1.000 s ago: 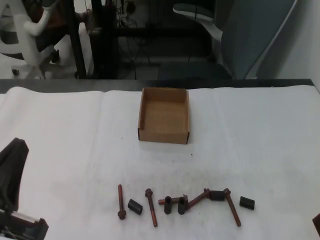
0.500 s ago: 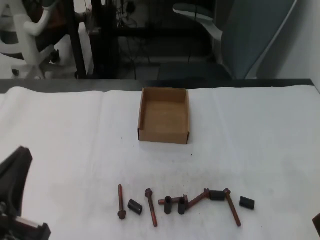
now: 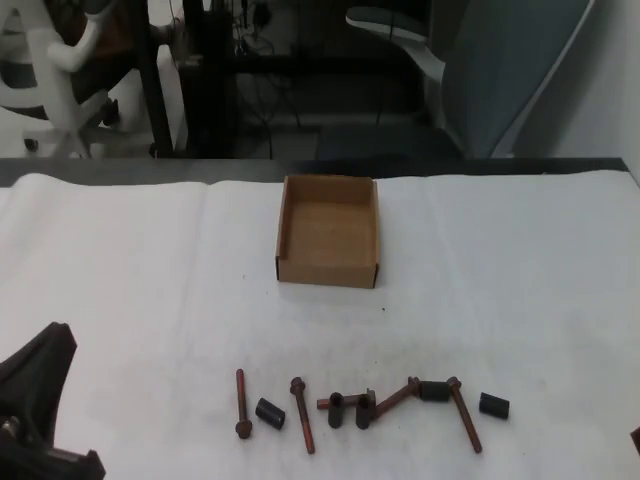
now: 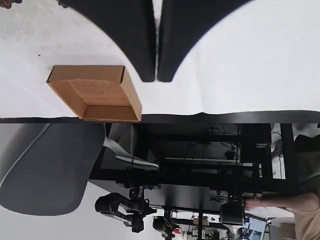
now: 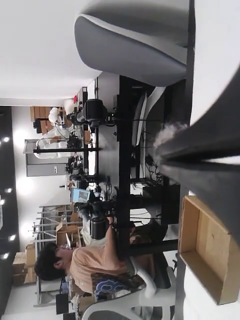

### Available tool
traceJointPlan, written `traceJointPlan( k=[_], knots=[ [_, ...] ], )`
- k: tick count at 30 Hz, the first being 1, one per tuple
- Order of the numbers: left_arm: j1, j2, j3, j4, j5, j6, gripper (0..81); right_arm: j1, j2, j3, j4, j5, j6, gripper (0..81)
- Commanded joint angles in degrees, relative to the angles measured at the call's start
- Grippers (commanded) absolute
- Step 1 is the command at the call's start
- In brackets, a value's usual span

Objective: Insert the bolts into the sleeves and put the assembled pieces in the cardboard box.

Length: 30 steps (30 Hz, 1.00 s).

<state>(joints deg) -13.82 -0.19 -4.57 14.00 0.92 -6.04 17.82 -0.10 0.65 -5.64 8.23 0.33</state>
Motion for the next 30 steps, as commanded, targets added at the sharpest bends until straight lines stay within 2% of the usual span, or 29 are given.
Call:
traceJointPlan(
  k=[1, 6, 9, 14, 16, 19, 22, 26, 27, 29, 30],
  knots=[
    [0.0, 0.2, -0.2, 1.0, -0.4, -0.5, 1.8, 0.0, 0.1, -0.6, 1.3, -0.2, 8.4, 0.4],
    [0.0, 0.2, -0.2, 1.2, 0.9, -0.5, 1.8, 0.0, 0.1, -0.6, 5.3, 0.0, 22.1, 0.4],
    [0.0, 0.2, -0.2, 1.2, 1.1, -0.6, 1.8, 0.0, 0.1, -0.6, 4.4, -0.8, 25.6, 0.4],
    [0.0, 0.2, -0.2, 1.2, 1.4, -0.6, 1.8, -0.1, 0.1, -0.6, 9.7, -0.7, 23.5, 0.4],
    [0.0, 0.2, -0.2, 1.2, 2.4, -0.6, 1.8, -0.1, 0.1, -0.6, 14.8, -3.0, 19.9, 0.4],
    [0.0, 0.2, -0.2, 1.3, 4.9, 0.0, 1.8, -0.1, 0.1, -0.6, 23.4, -10.3, 11.9, 0.4],
    [0.0, 0.2, -0.2, 2.3, 6.9, 0.0, 1.8, -0.1, 0.1, -0.6, 26.0, -17.1, 11.2, 0.4],
    [0.0, 0.2, -0.2, 5.9, 8.7, -2.9, 1.8, -0.1, 0.1, -0.6, 27.8, -17.6, 11.2, 0.4],
    [0.0, 0.2, -0.2, 5.5, 8.7, -4.3, 1.8, -0.1, 0.1, -0.6, 28.3, -17.6, 11.2, 2.2],
    [0.0, 0.2, -0.2, 5.5, 10.9, -5.7, 1.8, 0.0, 0.1, -0.6, 28.5, -17.6, 13.7, 14.1],
    [0.0, 0.2, -0.2, 5.8, 13.8, -6.9, 1.8, 0.0, 0.1, -0.6, 28.4, -17.6, 13.9, 23.4]
  ],
)
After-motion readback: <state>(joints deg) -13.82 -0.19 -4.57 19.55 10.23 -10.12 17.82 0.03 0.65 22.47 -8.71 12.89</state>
